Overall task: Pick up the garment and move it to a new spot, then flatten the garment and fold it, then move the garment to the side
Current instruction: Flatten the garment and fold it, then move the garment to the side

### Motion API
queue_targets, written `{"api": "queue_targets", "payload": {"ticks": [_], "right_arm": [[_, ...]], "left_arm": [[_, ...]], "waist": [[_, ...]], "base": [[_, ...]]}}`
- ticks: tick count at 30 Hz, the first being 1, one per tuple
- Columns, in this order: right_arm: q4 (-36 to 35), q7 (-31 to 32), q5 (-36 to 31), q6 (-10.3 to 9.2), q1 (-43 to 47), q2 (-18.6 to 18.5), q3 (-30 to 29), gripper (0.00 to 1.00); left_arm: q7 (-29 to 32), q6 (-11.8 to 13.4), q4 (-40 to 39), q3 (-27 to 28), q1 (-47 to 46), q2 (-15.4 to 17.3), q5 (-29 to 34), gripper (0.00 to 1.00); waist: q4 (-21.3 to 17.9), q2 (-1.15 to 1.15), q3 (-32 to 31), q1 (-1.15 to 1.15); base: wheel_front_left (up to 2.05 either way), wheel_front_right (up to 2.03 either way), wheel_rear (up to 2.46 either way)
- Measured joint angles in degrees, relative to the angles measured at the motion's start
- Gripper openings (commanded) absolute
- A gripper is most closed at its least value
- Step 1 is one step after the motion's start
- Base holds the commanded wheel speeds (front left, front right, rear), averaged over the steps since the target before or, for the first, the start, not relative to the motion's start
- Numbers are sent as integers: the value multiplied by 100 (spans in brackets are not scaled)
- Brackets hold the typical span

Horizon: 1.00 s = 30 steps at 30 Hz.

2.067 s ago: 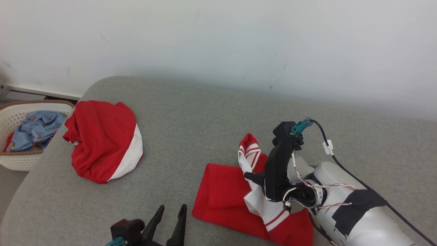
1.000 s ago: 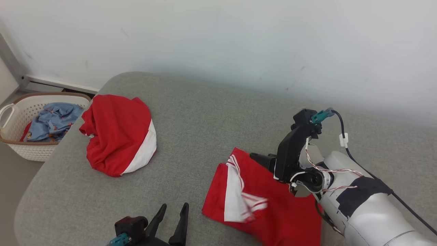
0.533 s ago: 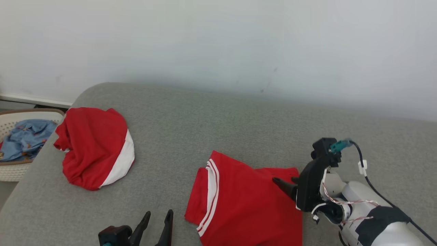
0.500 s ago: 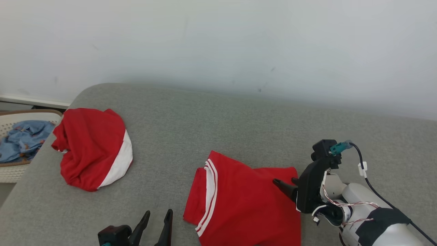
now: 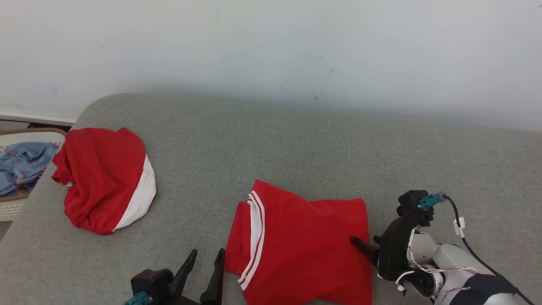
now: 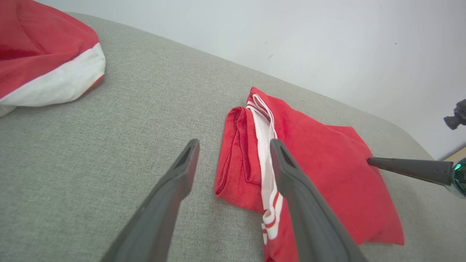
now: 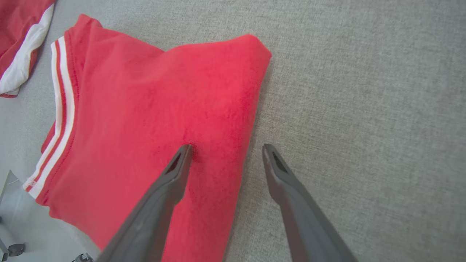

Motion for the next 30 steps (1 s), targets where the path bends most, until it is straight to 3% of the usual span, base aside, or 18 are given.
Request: {"api": "queue_targets", "payload": {"ticks": [10,12,25,30], "right_arm": [[56,304,13,-46,59,-31,76,100],[53,412,31,-36,51,-47,81,0],[84,649,163,-11,-65,-41,34,0],[132,650,146,-3,-315,-241,-70,0]], "left_arm": [[32,-43,22,-79,-160,-120,2,100],[32,-43,41,-80,-162,-134,2,100],[23,-37,130,44,-153,-86,-9,100],[-1,-36,121,65,-151,-54,-9,100]], "waist": [[196,0,134,0],[243,0,156,0],[189,0,155,0],[25,0,157,0]], "base": [[0,0,0],[0,0,0],[0,0,0],[0,0,0]]}}
